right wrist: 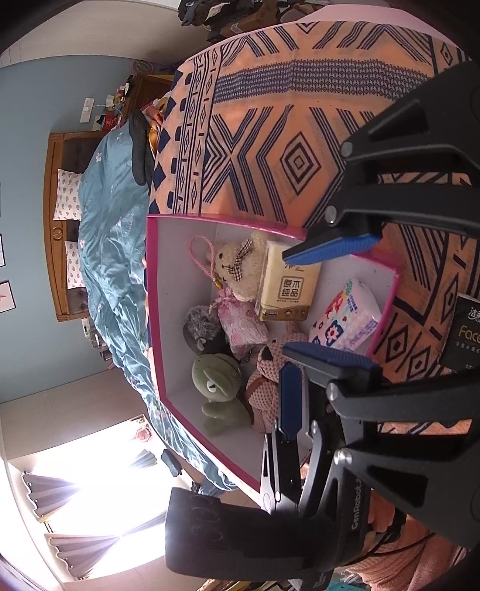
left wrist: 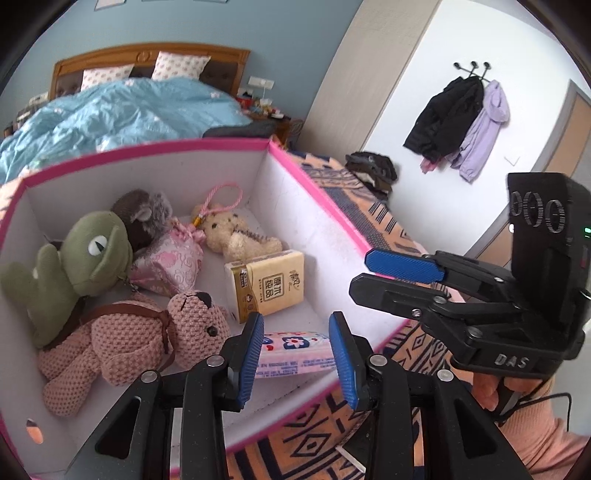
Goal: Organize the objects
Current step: 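Move the left gripper out of the box to the black 'Face' box, then close the left gripper on the black 'Face' box and lift it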
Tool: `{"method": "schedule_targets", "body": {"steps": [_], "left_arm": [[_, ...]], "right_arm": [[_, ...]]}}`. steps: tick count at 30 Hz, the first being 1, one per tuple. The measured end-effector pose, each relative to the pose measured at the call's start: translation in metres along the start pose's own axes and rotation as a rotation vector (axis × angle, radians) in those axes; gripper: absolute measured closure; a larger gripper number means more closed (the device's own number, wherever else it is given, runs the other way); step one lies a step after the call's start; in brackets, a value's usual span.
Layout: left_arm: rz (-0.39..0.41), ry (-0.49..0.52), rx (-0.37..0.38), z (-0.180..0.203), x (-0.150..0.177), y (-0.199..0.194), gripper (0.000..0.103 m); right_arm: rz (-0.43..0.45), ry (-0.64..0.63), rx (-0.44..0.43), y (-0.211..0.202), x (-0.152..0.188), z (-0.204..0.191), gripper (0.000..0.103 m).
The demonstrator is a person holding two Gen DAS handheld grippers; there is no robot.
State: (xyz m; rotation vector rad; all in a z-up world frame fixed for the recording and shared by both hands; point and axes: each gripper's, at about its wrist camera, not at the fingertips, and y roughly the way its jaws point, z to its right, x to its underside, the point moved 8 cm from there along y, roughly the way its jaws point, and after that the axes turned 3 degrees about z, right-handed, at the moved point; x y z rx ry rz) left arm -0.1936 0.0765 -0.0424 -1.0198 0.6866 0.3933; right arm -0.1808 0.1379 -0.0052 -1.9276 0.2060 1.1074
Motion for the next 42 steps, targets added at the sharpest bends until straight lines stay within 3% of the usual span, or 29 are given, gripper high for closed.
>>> {"method": "schedule_targets", "body": {"steps": [10,16,21,31,42], "left_arm": [[0.128,0.093,0.027,0.031,0.007,-0.051,0.055],[0.147,0.121,0.04,0.043,0.024,-0.063,0.049],[0.084,0.119,0.052,0.049,0.053,-0.05,0.049],[-0.079,0.059,0.061,0.051,0.112,-0.008,0.049],[-0.17,0.008,0.082,0.055,0.139,0.011,0.052]], "right_arm": [[0.037,0.023,-0.031,-0.022,0.009,-0.004,0.057],[0.054,0.021,-0.041,-0.037,0.02,-0.008,0.053],[0.047,0.035,-0.044,-0.044,0.038,-0.006,0.05],[-0.08,0.164,-0.041,-0.03,0.111,0.016,0.05],[-0.134,0.216,-0.067,-0.023,0.148,0.016,0.05]]}}
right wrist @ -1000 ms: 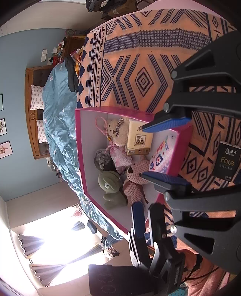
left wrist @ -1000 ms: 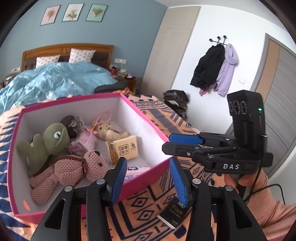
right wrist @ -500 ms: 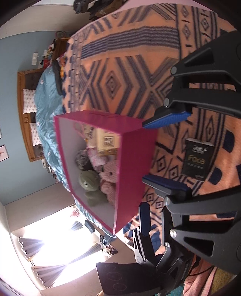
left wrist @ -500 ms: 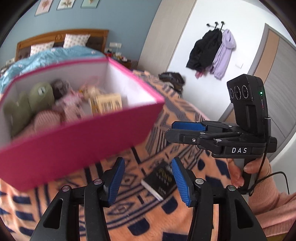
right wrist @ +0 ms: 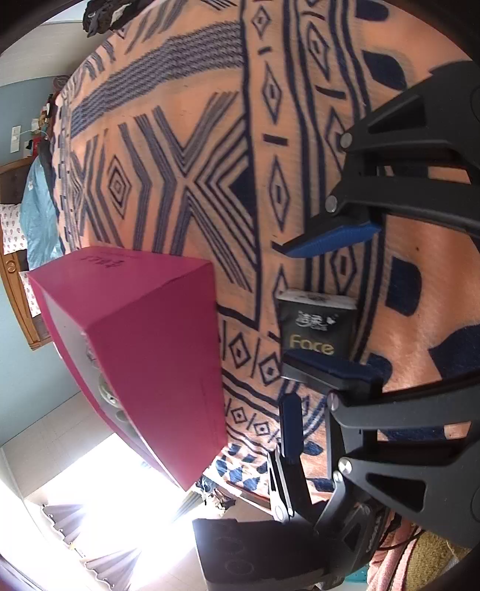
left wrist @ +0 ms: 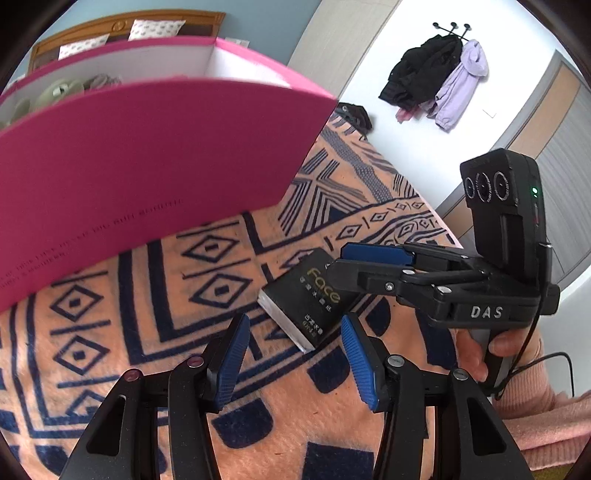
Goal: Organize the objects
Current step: 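Close the left gripper on the black 'Face' box and lift it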
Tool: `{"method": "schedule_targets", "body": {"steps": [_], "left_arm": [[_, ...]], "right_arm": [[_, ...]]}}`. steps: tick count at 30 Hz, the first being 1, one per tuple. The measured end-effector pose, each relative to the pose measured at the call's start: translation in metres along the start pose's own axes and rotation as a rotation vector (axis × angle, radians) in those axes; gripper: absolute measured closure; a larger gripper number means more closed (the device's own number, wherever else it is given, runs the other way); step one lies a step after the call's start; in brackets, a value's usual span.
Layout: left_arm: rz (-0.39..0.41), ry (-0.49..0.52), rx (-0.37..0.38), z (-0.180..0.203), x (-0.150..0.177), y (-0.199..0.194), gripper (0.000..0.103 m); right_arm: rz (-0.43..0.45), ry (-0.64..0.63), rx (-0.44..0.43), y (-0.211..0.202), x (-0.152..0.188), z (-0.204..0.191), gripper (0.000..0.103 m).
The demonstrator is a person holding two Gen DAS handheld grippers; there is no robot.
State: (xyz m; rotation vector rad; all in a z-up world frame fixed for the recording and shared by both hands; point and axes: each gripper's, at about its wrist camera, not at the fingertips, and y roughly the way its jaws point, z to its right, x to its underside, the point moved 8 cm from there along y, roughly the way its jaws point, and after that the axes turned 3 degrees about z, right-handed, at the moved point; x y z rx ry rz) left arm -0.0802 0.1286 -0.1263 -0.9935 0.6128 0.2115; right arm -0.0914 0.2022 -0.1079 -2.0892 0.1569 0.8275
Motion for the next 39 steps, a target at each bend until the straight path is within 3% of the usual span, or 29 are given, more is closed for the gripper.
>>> {"method": "schedule_targets", "body": {"steps": [7,11,17,39], "left_arm": [[-0.019,-0.033,0.007,-0.003,0.0,0.006,0.062],[-0.027,-0.049,0.021,-0.004,-0.002,0.008,0.066],[-0.035,-0.05,0.027,-0.004,-0.002,0.011,0.072],[0.001,-0.08,-0.023,-0.023,-0.005,0.0,0.073]], "right_arm": [[0.003,0.024,-0.014,-0.002,0.005,0.002,0.05],[-0.009,0.017,-0.025,0.001,0.005,-0.001,0.061],[-0.023,0.011,-0.051,0.005,0.006,-0.007,0.067],[-0.041,0.014,-0.099,0.019,0.008,-0.03,0.074]]}}
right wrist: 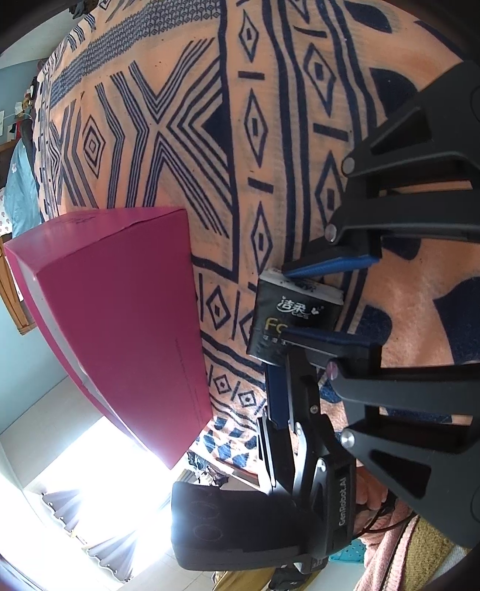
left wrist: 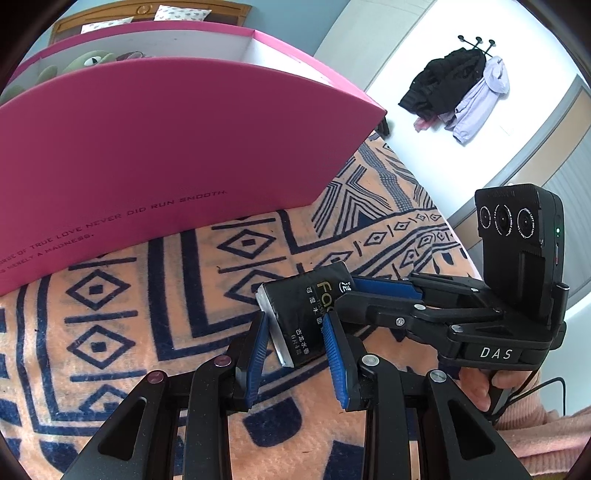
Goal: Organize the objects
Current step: 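Close the left gripper on the black 'Face' box and lift it, then carry the black 'Face' box with the left gripper toward the magenta box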
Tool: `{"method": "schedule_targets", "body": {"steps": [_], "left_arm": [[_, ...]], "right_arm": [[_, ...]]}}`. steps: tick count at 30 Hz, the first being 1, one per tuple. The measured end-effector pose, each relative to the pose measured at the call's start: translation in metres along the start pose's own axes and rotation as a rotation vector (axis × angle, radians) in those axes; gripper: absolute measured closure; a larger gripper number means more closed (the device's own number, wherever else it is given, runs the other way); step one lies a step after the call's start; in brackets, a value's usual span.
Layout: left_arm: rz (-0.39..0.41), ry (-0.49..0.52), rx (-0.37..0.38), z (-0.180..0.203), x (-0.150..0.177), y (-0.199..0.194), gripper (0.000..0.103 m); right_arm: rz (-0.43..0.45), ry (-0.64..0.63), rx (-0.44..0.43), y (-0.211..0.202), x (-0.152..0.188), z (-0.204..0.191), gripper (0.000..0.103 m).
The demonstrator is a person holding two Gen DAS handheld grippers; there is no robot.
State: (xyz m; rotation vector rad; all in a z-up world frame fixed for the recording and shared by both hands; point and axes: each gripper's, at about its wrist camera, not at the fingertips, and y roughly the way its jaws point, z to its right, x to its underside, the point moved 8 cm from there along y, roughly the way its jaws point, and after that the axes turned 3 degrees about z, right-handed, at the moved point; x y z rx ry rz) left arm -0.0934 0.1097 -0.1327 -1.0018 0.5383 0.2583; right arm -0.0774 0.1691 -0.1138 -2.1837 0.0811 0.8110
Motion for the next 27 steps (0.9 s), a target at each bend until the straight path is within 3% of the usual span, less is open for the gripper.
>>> {"method": "schedule_targets", "body": {"steps": [27], "left_arm": [[0.103,0.056,-0.029,0.006,-0.024,-0.043,0.073]], "right_arm": [[0.084,-0.092,-0.001,-0.021,-0.029,-0.033,0.075]]}}
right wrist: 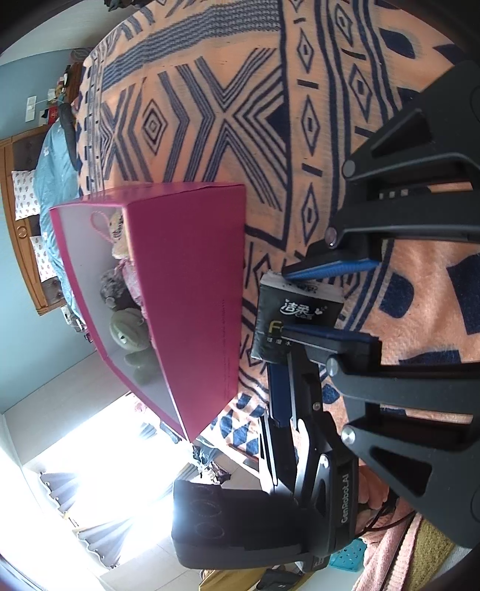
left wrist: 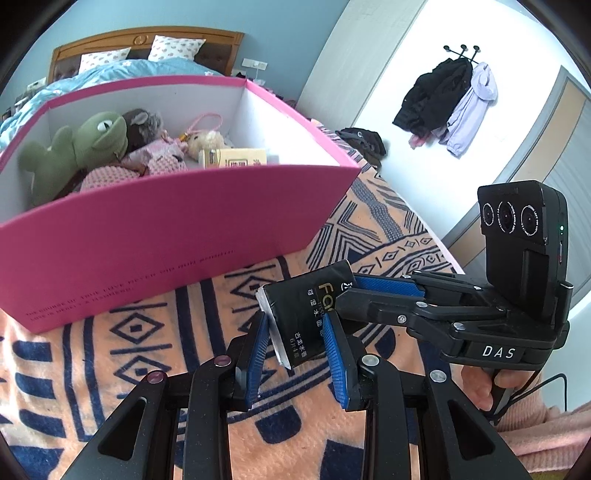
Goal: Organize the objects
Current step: 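Carry the black 'Face' box with the left gripper toward the magenta box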
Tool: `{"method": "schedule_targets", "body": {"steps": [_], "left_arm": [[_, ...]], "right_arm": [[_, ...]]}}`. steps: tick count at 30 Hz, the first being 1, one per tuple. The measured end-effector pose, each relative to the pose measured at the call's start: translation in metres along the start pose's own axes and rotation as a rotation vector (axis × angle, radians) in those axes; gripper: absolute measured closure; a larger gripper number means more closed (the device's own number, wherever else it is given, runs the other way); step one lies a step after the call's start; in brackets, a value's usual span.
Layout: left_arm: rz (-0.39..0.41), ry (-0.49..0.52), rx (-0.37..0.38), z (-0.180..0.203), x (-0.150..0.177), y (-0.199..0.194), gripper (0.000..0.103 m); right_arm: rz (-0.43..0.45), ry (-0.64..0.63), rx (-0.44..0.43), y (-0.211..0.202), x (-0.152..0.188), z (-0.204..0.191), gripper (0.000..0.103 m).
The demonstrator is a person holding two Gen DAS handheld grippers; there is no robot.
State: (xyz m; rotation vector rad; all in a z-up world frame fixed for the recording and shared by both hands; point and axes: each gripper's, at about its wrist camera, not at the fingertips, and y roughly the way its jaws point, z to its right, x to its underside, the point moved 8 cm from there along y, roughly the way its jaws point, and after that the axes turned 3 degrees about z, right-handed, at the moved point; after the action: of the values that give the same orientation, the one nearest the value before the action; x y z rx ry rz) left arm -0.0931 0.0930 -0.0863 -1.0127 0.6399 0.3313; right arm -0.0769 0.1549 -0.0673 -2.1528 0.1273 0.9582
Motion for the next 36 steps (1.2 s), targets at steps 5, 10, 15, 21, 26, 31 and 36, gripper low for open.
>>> {"method": "schedule_targets", "body": {"steps": [5,10,15,21,26,31,36], "left_arm": [[0.018,0.012,-0.01,0.002,-0.006,-0.005,0.073],[0.035,0.022,-0.016,0.003,-0.01,-0.011,0.073],[0.051,0.032,-0.015,0.003,-0.015,-0.017,0.073],[0.072,0.047,-0.01,0.006,-0.022,-0.023,0.073],[0.084,0.06,-0.012,0.009,-0.026,-0.027,0.073],[0.097,0.066,-0.01,0.011,-0.029,-0.031,0.073],[0.103,0.072,-0.009,0.013,-0.031,-0.032,0.073]], "right_arm": [[0.013,-0.011,-0.003,-0.002,-0.005,-0.004,0.075],[0.029,-0.023,0.001,-0.004,-0.011,-0.008,0.075],[0.043,-0.041,0.0,-0.007,-0.017,-0.012,0.075],[0.068,-0.054,-0.005,-0.013,-0.027,-0.016,0.075],[0.09,-0.066,-0.004,-0.018,-0.035,-0.019,0.075],[0.099,-0.072,-0.006,-0.021,-0.038,-0.019,0.075],[0.107,-0.073,-0.006,-0.024,-0.041,-0.019,0.075]]}}
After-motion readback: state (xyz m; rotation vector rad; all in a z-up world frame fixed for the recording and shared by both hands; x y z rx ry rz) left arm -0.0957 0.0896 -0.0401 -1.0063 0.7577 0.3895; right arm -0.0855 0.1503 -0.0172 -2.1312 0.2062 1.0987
